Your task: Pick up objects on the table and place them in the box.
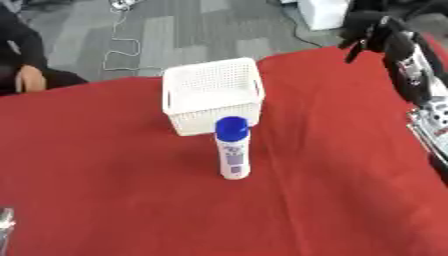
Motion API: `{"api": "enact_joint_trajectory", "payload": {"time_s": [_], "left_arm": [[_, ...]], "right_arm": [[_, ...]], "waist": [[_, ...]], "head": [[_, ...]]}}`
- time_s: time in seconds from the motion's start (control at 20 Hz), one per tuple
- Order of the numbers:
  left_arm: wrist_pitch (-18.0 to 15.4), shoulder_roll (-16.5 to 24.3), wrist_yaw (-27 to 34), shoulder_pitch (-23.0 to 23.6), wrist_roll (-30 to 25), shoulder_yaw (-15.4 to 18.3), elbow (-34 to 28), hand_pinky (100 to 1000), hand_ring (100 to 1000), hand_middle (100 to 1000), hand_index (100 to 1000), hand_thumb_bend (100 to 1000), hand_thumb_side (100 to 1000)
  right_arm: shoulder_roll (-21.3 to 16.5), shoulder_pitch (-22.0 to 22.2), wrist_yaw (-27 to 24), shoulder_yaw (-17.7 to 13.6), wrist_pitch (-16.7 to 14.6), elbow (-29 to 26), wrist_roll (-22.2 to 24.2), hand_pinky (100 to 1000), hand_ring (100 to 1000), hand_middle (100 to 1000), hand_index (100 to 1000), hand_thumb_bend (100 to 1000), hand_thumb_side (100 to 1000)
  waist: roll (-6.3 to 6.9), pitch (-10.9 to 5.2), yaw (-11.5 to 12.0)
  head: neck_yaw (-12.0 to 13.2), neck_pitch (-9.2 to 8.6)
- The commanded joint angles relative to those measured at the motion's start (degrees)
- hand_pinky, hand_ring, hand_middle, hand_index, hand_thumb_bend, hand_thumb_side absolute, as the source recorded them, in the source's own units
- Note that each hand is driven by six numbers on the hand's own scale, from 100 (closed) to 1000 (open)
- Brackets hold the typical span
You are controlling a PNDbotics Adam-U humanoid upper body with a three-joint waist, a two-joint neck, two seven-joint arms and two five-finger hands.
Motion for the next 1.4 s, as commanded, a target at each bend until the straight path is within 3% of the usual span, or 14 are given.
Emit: {"api": "enact_joint_trajectory", "payload": {"time_s": [0.05, 0.55, 0.85, 1.15, 1.4], "left_arm": [[0.0, 1.3, 0.1, -0.3, -0.2, 0.3, -1.1, 678, 652, 751, 840, 463, 1000], [0.0, 1.5, 0.3, -0.1, -0.7, -0.1, -1.1, 678, 652, 751, 840, 461, 1000], [0.0, 1.5, 0.4, 0.1, -0.8, -0.3, -1.1, 678, 652, 751, 840, 461, 1000], [-0.1, 1.4, 0.5, 0.0, -0.9, -0.3, -1.1, 678, 653, 751, 840, 462, 1000], [-0.2, 1.3, 0.4, 0.0, -0.6, -0.1, -1.1, 678, 653, 750, 840, 462, 1000]], "right_arm": [[-3.7, -2.1, 4.8, 1.5, -1.9, 3.4, 1.7, 541, 634, 678, 819, 719, 1000], [-4.8, -8.7, 17.1, 7.7, -7.5, 11.9, 3.7, 690, 722, 742, 814, 754, 1000], [-2.3, -12.1, 22.0, 9.4, -12.0, 14.5, 2.9, 665, 739, 735, 800, 763, 1000], [0.8, -13.2, 22.9, 10.8, -12.9, 16.3, 3.1, 686, 734, 731, 802, 768, 1000], [3.0, -12.2, 22.3, 12.6, -11.1, 13.9, 4.9, 703, 741, 730, 811, 745, 1000]], "waist": [[-0.36, -0.5, 0.2], [-0.47, -0.57, 0.5], [-0.45, -0.61, 0.7], [-0.46, -0.74, 0.9], [-0.47, -0.71, 1.1]], "head": [[-0.7, -0.02], [-1.0, -0.02], [-1.7, -0.02], [-2.1, -0.02], [-2.0, -0.02]]}}
